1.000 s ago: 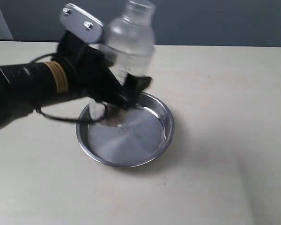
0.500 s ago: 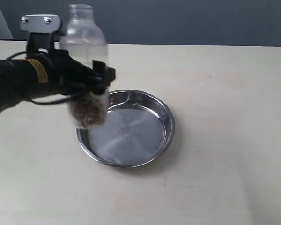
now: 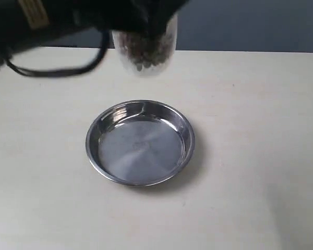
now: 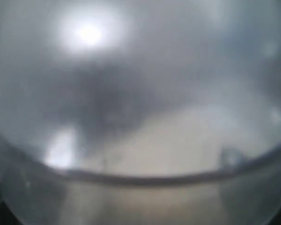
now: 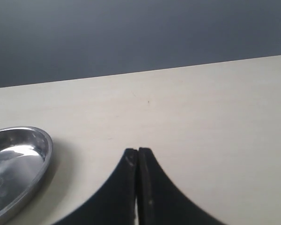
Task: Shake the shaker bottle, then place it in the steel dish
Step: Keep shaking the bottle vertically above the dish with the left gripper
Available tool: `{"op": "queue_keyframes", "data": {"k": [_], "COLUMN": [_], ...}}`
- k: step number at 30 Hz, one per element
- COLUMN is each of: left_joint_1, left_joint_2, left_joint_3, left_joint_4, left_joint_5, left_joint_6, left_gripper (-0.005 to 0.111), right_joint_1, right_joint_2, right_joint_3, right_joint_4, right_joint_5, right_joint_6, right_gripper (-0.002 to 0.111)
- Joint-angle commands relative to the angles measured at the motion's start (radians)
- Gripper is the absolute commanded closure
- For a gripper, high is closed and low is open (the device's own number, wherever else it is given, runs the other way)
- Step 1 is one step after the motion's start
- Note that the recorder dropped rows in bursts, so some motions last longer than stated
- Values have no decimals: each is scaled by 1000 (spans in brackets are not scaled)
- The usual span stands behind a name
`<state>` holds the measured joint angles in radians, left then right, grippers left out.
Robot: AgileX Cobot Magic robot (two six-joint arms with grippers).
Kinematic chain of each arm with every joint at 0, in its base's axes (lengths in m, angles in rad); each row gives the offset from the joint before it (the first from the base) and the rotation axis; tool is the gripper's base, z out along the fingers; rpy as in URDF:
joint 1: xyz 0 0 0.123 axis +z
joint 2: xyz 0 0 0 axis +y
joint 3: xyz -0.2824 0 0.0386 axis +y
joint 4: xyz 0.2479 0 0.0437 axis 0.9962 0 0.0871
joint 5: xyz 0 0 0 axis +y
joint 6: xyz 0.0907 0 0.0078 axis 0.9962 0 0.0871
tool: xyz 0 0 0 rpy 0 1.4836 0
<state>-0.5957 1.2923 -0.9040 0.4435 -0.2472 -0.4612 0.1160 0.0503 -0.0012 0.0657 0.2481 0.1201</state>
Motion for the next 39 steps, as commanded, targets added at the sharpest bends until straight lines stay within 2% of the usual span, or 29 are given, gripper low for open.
{"op": "queue_keyframes", "data": {"k": [1, 4, 5, 6, 8, 9, 10, 12, 15, 16, 18, 20, 21, 22, 24, 25, 26, 27, 29, 32, 33, 36, 39], "left_joint_1": [24, 11, 11, 11, 11, 11, 11, 22, 12, 12, 12, 34, 36, 36, 36, 36, 36, 36, 36, 33, 26, 16, 16], "left_joint_2": [235, 204, 126, 86, 43, 89, 147, 237, 62, 16, 65, 149, 139, 84, 6, -25, -29, -6, 76, 182, 178, 66, -38], "left_joint_3": [142, 130, 90, 54, 30, 76, 124, 184, 133, 128, 192, 251, 244, 203, 133, 83, 61, 72, 133, 216, 216, 132, 12], "left_joint_4": [-88, -112, -93, -86, -94, -94, -97, -168, -133, -145, -209, -331, -349, -320, -267, -255, -255, -255, -270, -384, -377, -289, -203], "left_joint_5": [64, -49, -135, -155, -95, -21, -6, -44, -238, -268, -174, -180, -210, -282, -325, -291, -188, -87, -20, -110, -139, -216, -186], "left_joint_6": [-18, -18, -18, -7, 33, 33, 33, 28, 25, 85, 157, 156, 155, 155, 163, 206, 215, 215, 212, 205, 189, 151, 181], "left_gripper": [106, 106, 106, 106, 106, 106, 106, 106, 106, 106, 106, 106, 106, 106, 106, 106, 106, 106, 106, 106, 106, 106, 106], "right_joint_1": [3, 3, 3, 3, 3, 3, 3, 3, 3, 3, 3, 3, 3, 3, 3, 3, 3, 3, 3, 3, 3, 3, 3], "right_joint_2": [4, 4, 4, 4, 4, 4, 4, 4, 4, 4, 4, 4, 4, 4, 4, 4, 4, 4, 4, 4, 4, 4, 4], "right_joint_3": [1, 1, 1, 1, 1, 1, 1, 1, 1, 1, 1, 1, 1, 1, 1, 1, 1, 1, 1, 1, 1, 1, 1], "right_joint_4": [-1, -1, -1, -1, -1, -1, -1, -1, -1, -1, -1, -1, -1, -1, -1, -1, -1, -1, -1, -1, -1, -1, -1], "right_joint_5": [-12, -12, -12, -12, -12, -12, -12, -12, -14, -14, -14, -14, -14, -14, -14, -14, -12, -12, -12, -12, -12, -12, -12], "right_joint_6": [-4, -4, -4, -4, -4, -4, -4, -4, -4, -4, -4, -4, -4, -4, -4, -4, -4, -4, -4, -4, -4, -4, -4], "right_gripper": [109, 109, 109, 109, 109, 109, 109, 109, 109, 109, 109, 109, 109, 109, 109, 109, 109, 109, 109, 109, 109, 109, 109]}}
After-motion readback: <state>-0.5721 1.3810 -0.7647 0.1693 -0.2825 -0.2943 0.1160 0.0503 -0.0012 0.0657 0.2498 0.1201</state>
